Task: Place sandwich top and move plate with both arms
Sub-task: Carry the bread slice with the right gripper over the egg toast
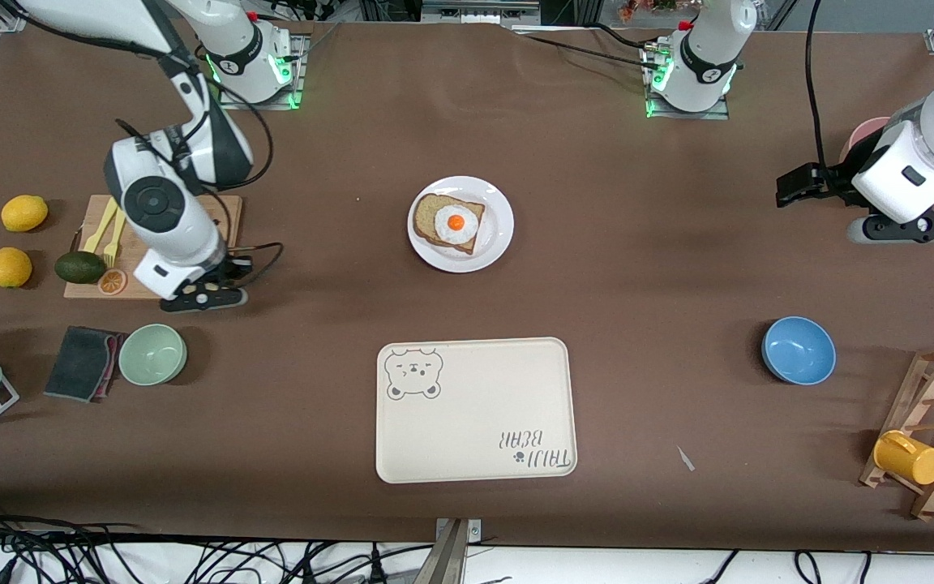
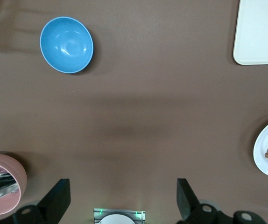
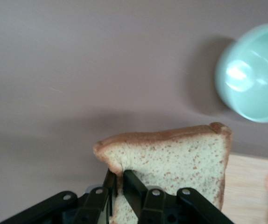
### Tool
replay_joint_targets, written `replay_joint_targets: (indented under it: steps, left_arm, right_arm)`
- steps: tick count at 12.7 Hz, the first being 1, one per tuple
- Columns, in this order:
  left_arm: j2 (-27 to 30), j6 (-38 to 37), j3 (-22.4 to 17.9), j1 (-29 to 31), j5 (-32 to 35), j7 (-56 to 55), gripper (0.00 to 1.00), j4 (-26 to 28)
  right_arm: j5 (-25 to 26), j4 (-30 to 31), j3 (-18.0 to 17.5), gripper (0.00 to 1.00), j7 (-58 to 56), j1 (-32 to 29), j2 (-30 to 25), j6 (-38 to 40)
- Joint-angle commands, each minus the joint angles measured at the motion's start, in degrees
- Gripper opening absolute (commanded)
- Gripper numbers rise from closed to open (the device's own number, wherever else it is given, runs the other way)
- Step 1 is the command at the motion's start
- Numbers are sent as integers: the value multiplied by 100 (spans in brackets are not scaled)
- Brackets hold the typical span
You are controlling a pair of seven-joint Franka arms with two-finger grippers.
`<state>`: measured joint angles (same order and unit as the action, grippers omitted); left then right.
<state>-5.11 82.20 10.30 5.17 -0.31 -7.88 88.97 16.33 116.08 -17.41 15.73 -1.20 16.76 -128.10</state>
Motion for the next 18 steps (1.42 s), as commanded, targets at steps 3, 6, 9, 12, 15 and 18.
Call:
replay_joint_targets:
  steps: [3, 6, 9, 12, 15, 18]
  left_arm:
    - [-86, -55, -19, 37, 84, -12, 100, -170]
    - [-95, -55, -28, 37, 84, 41, 100, -161]
    - [-104, -46, -37, 124, 84, 76, 100, -170]
    - [-113, -55, -28, 239, 84, 85, 100, -161]
    - [-130, -64, -37, 291, 84, 94, 100, -143]
    - [-200, -64, -28, 327, 75, 85, 100, -143]
  right_arm:
    - [-622, -1303, -263, 0, 1287, 837, 546, 704]
    - [-613, -2516, -254, 0, 3116, 1962, 1362, 1146]
    - [-605, -3194, -254, 0, 3918, 2552, 1934, 1094]
    - [-543, -3592, -245, 0, 4297, 3160, 2323, 1155]
    - [-402, -3548, -219, 0, 4710, 3503, 2340, 1489]
    - [-438, -3522, -227, 0, 4905, 3635, 2402, 1515]
